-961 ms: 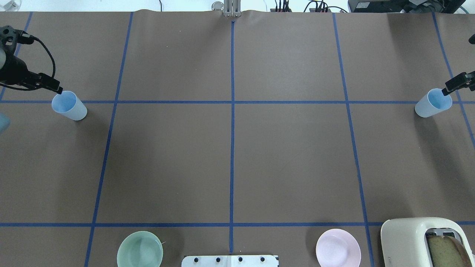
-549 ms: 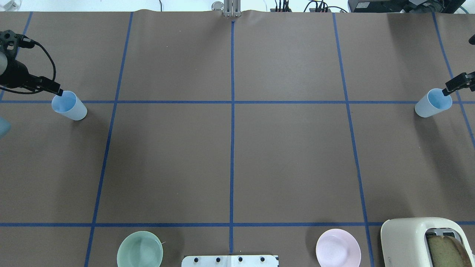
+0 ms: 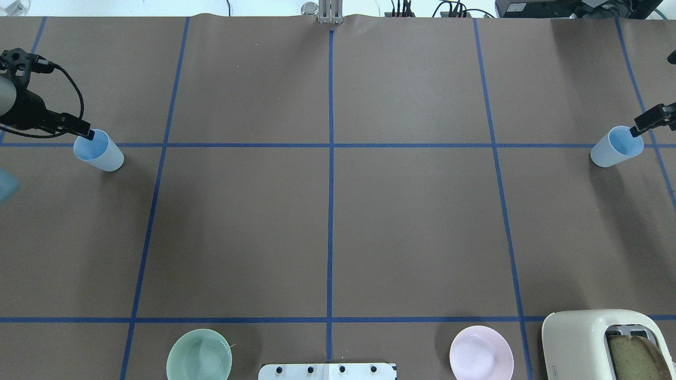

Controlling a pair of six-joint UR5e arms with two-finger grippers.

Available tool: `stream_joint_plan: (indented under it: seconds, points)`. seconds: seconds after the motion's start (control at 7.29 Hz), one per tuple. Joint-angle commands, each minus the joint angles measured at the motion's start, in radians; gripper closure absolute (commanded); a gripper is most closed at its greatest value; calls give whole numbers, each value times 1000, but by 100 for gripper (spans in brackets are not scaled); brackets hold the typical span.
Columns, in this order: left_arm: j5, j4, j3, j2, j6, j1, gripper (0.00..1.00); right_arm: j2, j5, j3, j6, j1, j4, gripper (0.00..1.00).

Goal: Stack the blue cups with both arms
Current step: 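Close the left and right grippers around the rims of the blue cups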

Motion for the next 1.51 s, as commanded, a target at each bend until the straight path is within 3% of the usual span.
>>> stream_joint_plan:
  seconds: [0.0,0.14,0.41,1.24,1.37]
  points:
    - [0,-29,-3,12,-16,12,2,1,0,0,0,0,0,0]
    - [0,-36,-3,20,-16,12,2,-5,0,5,-1,0,6,0]
    - [0,-36,-3,20,-16,12,9,-34,-9,-32,3,0,133,0]
    - [0,-36,-3,21,-16,12,12,-39,-6,-29,64,-2,135,1]
    - [0,-36,-3,21,-16,12,16,-37,-8,-31,64,-5,135,17]
